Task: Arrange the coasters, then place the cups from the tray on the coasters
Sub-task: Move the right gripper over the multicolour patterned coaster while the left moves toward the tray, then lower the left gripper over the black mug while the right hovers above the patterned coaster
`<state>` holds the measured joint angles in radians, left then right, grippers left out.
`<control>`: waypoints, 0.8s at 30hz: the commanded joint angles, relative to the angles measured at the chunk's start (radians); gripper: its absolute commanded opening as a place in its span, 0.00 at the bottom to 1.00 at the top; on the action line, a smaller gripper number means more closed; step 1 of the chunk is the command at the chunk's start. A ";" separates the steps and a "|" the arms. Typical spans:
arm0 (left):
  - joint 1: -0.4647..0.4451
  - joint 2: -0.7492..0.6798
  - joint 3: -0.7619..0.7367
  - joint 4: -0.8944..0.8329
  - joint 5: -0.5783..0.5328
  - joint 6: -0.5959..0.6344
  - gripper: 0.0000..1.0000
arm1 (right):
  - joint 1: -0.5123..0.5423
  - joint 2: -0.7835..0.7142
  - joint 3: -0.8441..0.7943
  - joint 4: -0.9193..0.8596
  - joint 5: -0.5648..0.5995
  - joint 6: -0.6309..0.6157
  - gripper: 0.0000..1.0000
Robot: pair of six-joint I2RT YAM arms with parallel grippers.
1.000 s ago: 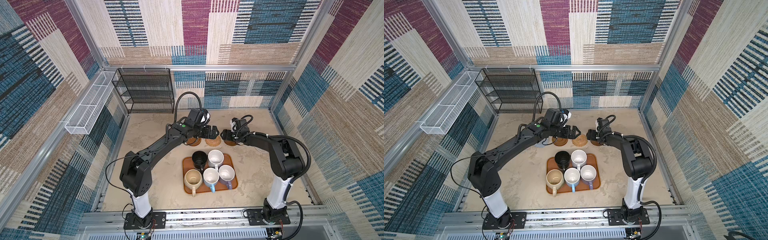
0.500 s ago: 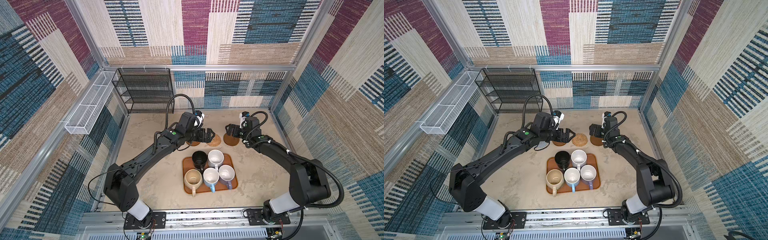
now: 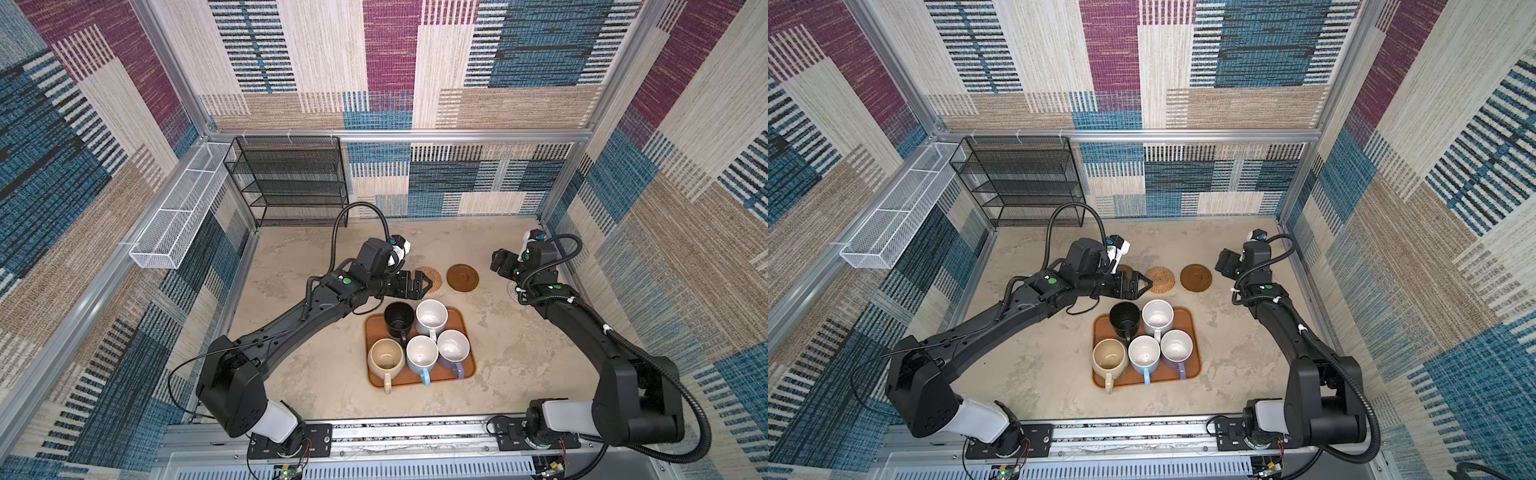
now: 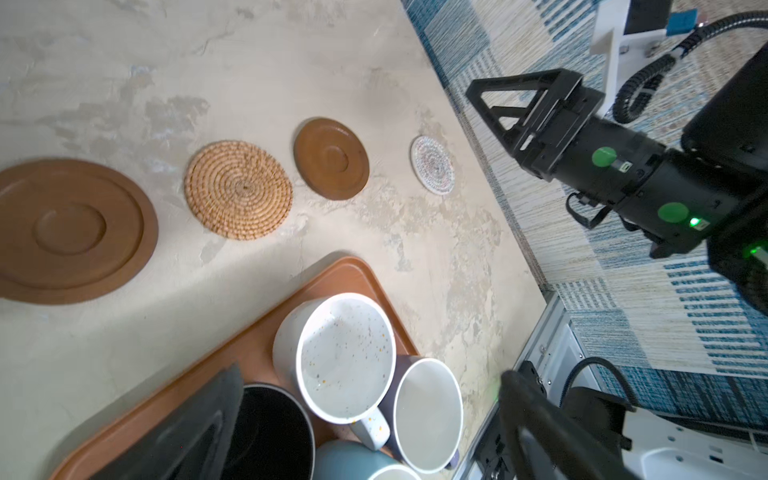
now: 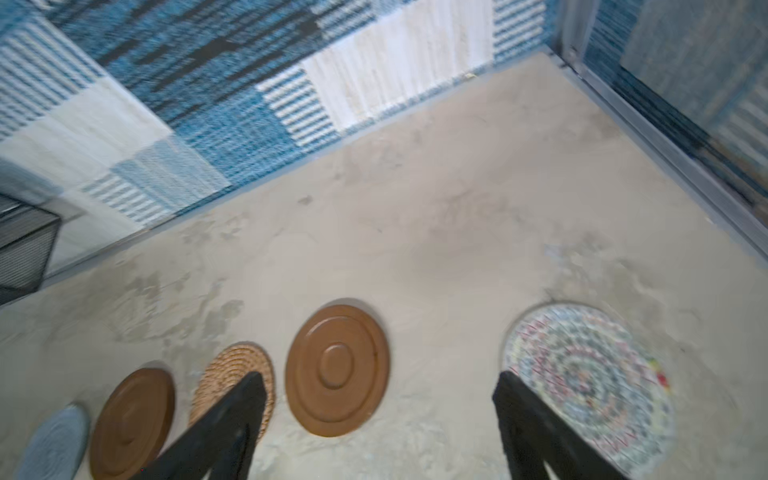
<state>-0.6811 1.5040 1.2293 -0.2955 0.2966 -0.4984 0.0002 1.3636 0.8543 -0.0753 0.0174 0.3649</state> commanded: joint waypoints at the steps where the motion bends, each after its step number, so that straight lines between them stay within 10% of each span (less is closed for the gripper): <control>1: -0.006 -0.017 -0.051 0.106 0.015 -0.048 0.98 | -0.060 0.071 -0.011 0.004 -0.063 0.003 0.76; 7: -0.010 -0.040 -0.150 0.254 0.031 -0.093 0.97 | -0.081 0.219 -0.018 0.035 -0.041 0.017 0.60; 14: -0.014 -0.015 -0.108 0.252 0.028 -0.075 0.96 | -0.083 0.317 0.011 -0.018 0.152 0.017 0.60; 24: -0.038 0.133 0.079 0.255 0.168 -0.074 0.94 | -0.110 0.339 -0.006 -0.002 0.117 0.006 0.58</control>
<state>-0.7143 1.6310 1.2865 -0.0891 0.4057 -0.5621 -0.1047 1.6791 0.8440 -0.0868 0.1444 0.3687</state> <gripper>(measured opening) 0.939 0.585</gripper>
